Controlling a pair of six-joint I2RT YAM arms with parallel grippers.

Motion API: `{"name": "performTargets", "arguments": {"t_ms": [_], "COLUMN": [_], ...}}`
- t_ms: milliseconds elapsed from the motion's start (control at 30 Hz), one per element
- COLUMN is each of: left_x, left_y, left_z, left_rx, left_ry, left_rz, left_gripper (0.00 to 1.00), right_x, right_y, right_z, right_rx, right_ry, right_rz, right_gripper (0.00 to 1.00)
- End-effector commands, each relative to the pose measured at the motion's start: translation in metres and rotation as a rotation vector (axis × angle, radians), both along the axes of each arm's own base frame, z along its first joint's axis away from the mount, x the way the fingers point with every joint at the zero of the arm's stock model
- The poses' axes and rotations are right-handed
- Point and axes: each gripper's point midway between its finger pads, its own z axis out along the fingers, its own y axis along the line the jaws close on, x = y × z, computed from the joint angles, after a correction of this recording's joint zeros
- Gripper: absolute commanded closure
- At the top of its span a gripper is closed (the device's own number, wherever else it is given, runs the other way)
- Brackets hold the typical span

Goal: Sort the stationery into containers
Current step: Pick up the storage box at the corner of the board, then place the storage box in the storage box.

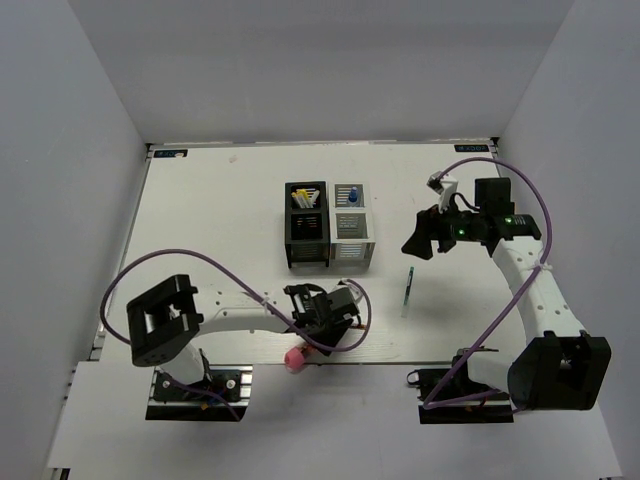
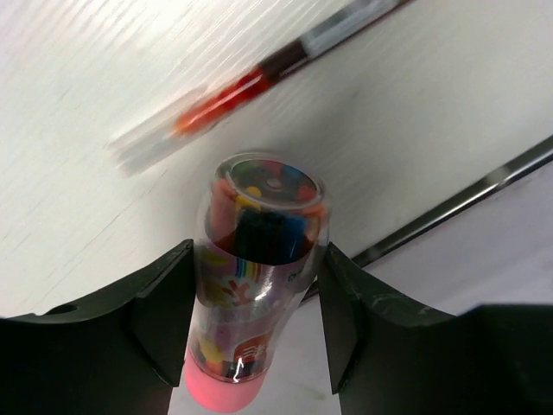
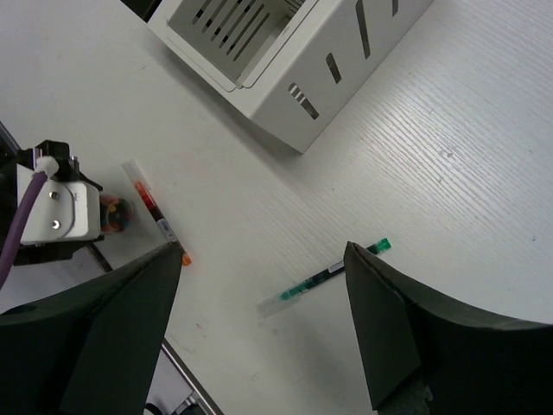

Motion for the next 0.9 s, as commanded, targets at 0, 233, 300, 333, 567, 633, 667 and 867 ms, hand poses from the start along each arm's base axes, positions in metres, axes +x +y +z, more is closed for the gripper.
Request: {"name": "performTargets", "arguments": {"t_ms": [0, 233, 300, 333, 567, 633, 667, 867], "left_x": [0.002, 0.035, 0.062, 0.074, 0.160, 0.188, 0.199, 0.267], "left_y": [0.013, -0.027, -0.027, -0.025, -0.020, -0.022, -0.018, 0.013], "left_z": [0.022, 0.178, 0.211, 0.225, 0.293, 0.297, 0.295, 0.262], "left_rx": [-0.024, -0.399, -0.459, -0.477, -0.584, -0.575, -0.547, -0.443], "left_ry": [-0.058, -0.304, -0.436, -0.511, -0.903, -0.950, -0.971, -1.007], "left_rz": [0.015, -0.011, 0.064, 0.067, 0.340, 0.397, 0.440, 0.620], "left_gripper": [0.99, 1.00, 1.00, 1.00, 1.00, 1.00, 1.00, 1.00], "right_x": [-0.006, -0.022, -0.026, -0.028, -0.041, -0.046, -0.047, -0.054], "right_y": [0.004, 0.014, 0.014, 0.015, 0.013, 0.012, 0.012, 0.013], "right_z": [0.008, 0.011, 0.005, 0.004, -0.013, -0.015, -0.017, -0.020], "right_rx": [0.043, 0.092, 0.094, 0.096, 0.073, 0.071, 0.069, 0.076], "right_ry": [-0.010, -0.014, -0.004, 0.001, 0.025, 0.032, 0.032, 0.046], "right_rz": [0.020, 0.107, 0.126, 0.132, 0.156, 0.161, 0.166, 0.176], "right_gripper": [0.20, 0.75, 1.00, 1.00, 1.00, 1.00, 1.00, 1.00]}}
